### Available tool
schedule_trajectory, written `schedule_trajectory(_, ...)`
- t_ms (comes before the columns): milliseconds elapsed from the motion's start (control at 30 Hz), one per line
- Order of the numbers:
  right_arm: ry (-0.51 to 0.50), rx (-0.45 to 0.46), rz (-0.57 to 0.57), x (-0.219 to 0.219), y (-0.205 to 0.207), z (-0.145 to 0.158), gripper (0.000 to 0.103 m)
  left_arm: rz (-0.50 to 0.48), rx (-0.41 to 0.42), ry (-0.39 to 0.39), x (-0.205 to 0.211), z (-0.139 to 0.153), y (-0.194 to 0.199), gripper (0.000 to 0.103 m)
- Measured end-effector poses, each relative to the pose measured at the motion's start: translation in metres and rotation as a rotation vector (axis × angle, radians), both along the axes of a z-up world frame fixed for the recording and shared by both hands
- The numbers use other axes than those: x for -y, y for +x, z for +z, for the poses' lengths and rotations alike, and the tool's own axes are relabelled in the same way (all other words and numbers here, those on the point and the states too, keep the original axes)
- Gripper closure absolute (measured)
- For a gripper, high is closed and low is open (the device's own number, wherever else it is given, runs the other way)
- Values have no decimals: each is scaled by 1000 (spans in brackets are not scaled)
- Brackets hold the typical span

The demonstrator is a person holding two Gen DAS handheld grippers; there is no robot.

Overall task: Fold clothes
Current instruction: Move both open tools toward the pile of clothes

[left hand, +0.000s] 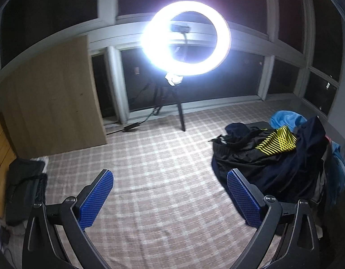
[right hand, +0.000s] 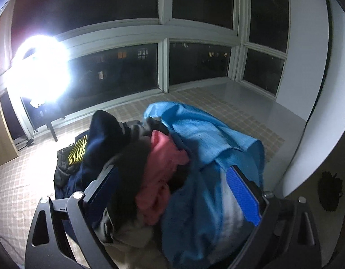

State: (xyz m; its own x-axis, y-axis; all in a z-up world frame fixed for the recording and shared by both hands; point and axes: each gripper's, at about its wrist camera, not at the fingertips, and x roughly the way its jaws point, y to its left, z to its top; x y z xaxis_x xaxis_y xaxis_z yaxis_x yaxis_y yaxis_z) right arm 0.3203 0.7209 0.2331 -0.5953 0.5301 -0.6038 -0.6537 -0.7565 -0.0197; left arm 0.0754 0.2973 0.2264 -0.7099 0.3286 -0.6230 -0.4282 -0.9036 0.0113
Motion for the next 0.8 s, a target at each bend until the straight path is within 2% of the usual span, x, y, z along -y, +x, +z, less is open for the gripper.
schedule_trajectory(100, 19, -13, 8, -3, 16, 15, 7, -53, -3, -46, -25, 0, -1, 1)
schedule_trajectory(267, 43, -2, 7, -8, 24, 28, 7, -114, 8, -31, -46, 4, 2, 1)
schedule_trajectory(400, 42, -10, 42, -3, 16, 32, 7, -125, 9, -19, -43, 8, 5, 1)
schedule_trajectory(500, 41, 2, 77, 5, 0, 27, 7, -94, 5, -13, -28, 10, 6, 1)
schedule_trajectory(800, -54, 39, 251, 29, -75, -4, 7, 61, 53, 21, 37, 0, -2, 1)
